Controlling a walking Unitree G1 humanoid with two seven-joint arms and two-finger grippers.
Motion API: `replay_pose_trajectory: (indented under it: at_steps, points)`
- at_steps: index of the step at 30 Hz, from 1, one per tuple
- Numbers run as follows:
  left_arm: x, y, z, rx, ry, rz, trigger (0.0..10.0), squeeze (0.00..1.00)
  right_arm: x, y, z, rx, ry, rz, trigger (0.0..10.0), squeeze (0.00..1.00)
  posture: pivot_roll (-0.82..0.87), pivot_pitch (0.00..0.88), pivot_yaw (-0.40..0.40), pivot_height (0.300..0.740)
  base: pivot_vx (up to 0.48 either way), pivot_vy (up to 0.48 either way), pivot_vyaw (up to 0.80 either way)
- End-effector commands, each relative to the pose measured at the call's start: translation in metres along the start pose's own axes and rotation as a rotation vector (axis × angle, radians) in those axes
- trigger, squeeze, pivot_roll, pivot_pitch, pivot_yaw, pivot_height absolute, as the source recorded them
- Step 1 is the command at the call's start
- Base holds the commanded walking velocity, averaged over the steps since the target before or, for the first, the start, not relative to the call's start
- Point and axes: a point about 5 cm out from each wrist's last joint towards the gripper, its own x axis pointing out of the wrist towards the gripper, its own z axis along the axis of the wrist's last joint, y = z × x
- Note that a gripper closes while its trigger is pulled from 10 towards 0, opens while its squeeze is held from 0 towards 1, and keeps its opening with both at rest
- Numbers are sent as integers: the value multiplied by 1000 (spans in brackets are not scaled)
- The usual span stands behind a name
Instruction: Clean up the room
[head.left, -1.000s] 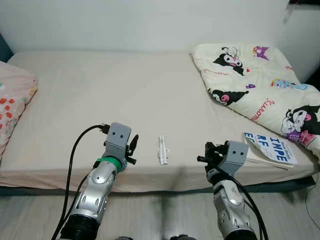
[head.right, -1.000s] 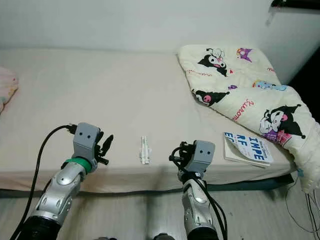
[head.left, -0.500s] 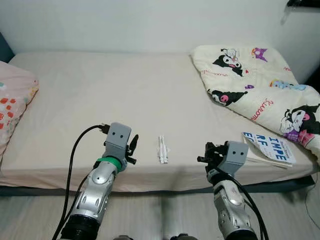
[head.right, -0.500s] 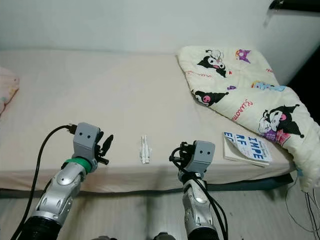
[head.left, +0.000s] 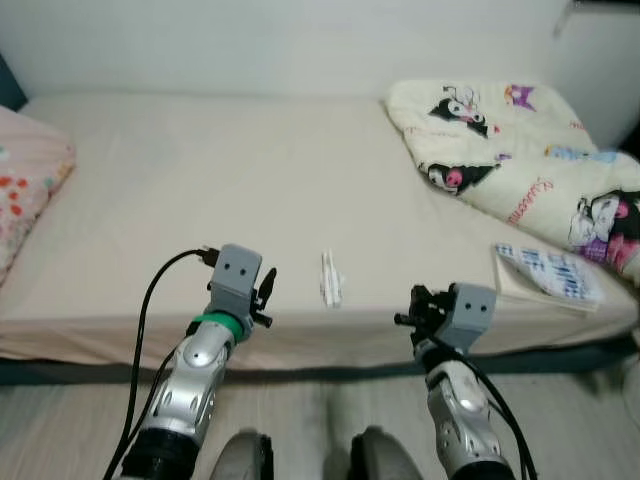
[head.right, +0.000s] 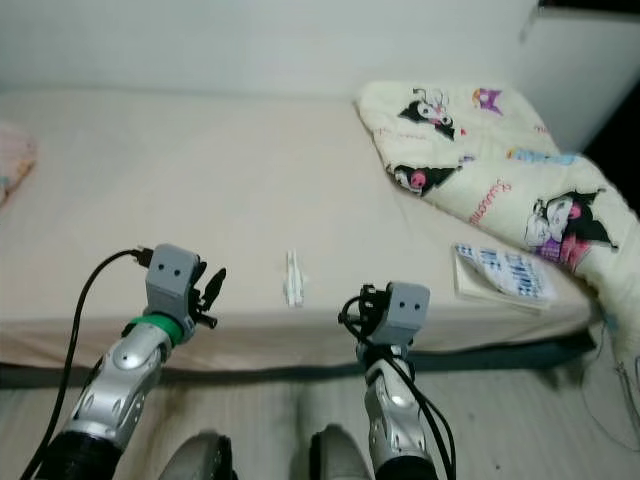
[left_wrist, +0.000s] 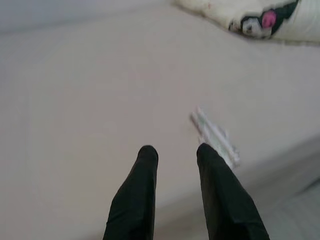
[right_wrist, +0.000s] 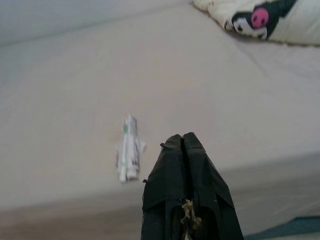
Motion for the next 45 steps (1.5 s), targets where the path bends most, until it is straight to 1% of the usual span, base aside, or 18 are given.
replay_pose_trajectory:
  at_steps: [1, 10, 19, 22, 24, 26, 30, 32, 36, 37, 38, 39, 40, 41, 42, 43, 44, 45]
  points:
    - [-2, -2, -7, -1, 28, -8, 10000, 0, -4, -3, -5, -3, 20, -13, 10000, 0, -4, 39, 43, 600, 0, 0, 0]
    - [-2, -2, -8, -1, 30, -6, 10000, 0, -3, -4, -3, -48, 9, 8, 10000, 0, -3, 43, 41, 560, 0, 0, 0]
    - [-4, -2, -9, 0, 34, 2, 10000, 0, 8, -7, 12, -102, -35, 42, 10000, 0, 17, 71, 30, 515, 0, 0, 0]
    - [-7, -1, -9, 0, 34, 13, 10000, 0, 19, 4, 24, -131, -68, 140, 10000, 0, 35, 83, 20, 501, 0, 0, 0]
    - [-7, -1, -9, 0, 34, 13, 10000, 0, 19, 4, 24, -131, -68, 140, 10000, 0, 35, 83, 20, 496, 0, 0, 0]
    - [-9, 2, -9, 0, 32, 32, 10000, 0, 31, 18, 40, -130, -117, 229, 10000, 0, 49, 93, 13, 496, 0, 0, 0]
    - [-10, 3, -8, 0, 30, 42, 10000, 0, 38, 25, 48, -128, -141, 267, 10000, 0, 58, 100, 11, 496, 0, 0, 0]
    - [-12, 9, 0, 0, 5, 78, 10000, 0, 54, 35, 59, -89, -137, 300, 10000, 0, 105, 132, 5, 496, 0, 0, 0]
    - [-12, 9, 0, 0, 5, 78, 10000, 0, 54, 35, 59, -89, -137, 300, 10000, 0, 105, 132, 5, 496, 0, 0, 0]
    - [-13, 12, 5, 1, -12, 95, 10000, 0, 59, 36, 60, -77, -121, 301, 10000, 0, 112, 136, 4, 496, 0, 0, 0]
    - [-16, 21, 16, 15, -49, 125, 10000, 157, 65, 39, 58, -41, -86, 300, 10000, 0, 163, 159, -6, 496, 0, 0, 0]
    - [-20, 31, 27, 35, -84, 159, 10000, 898, 70, 41, 57, 0, -59, 295, 10000, 0, 190, 172, -13, 496, 0, 0, 0]
    - [-20, 31, 27, 35, -84, 159, 10000, 898, 70, 41, 57, 0, -59, 295, 10000, 0, 190, 172, -13, 496, 0, 0, 0]
    - [-25, 39, 35, 52, -110, 185, 10000, 1000, 73, 43, 57, 31, -40, 292, 10000, 0, 197, 175, -15, 496, 0, 0, 0]
    - [-33, 50, 45, 74, -138, 213, 10000, 1000, 77, 45, 57, 84, -11, 292, 10000, 251, 249, 195, -28, 496, 0, 0, 0]
    - [-39, 57, 51, 88, -155, 231, 10000, 1000, 80, 47, 57, 120, 7, 293, 10000, 412, 258, 199, -30, 496, 0, 0, 0]
    - [-39, 57, 51, 88, -155, 231, 10000, 1000, 80, 47, 57, 120, 7, 293, 10000, 412, 258, 199, -30, 496, 0, 0, 0]
    - [-44, 63, 56, 95, -168, 248, 10000, 1000, 82, 50, 56, 169, 38, 295, 10000, 1000, 271, 205, -34, 496, 0, 0, 0]
